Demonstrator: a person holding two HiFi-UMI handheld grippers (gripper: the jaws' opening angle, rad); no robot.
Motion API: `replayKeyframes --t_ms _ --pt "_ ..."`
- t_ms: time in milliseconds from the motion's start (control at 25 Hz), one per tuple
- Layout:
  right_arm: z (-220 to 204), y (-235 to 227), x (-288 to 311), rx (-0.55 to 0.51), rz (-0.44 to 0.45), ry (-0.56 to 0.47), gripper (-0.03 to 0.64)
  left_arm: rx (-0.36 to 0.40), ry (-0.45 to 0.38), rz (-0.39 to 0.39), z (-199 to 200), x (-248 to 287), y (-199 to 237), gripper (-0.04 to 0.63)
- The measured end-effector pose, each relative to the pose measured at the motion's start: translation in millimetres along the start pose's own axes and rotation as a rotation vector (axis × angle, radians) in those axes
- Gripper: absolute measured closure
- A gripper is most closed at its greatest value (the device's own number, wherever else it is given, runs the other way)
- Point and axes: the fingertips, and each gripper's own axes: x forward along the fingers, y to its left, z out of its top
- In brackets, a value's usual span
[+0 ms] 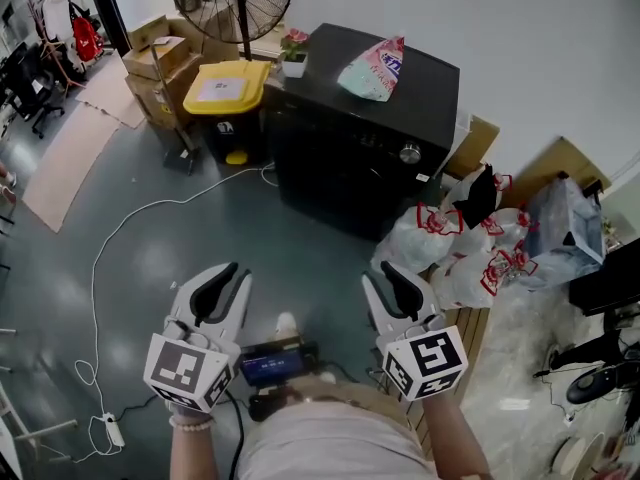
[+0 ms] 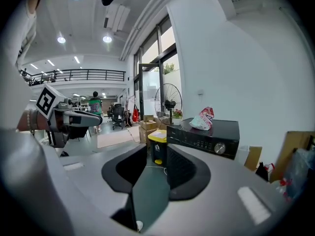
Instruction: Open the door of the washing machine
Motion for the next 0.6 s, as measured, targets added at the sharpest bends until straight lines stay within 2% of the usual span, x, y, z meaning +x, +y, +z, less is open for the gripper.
replayKeyframes --t_ms 600 --pt "25 -17 86 0.031 -0.078 0.036 0.506 0.009 0.017 -0.074 13 58 86 0.523"
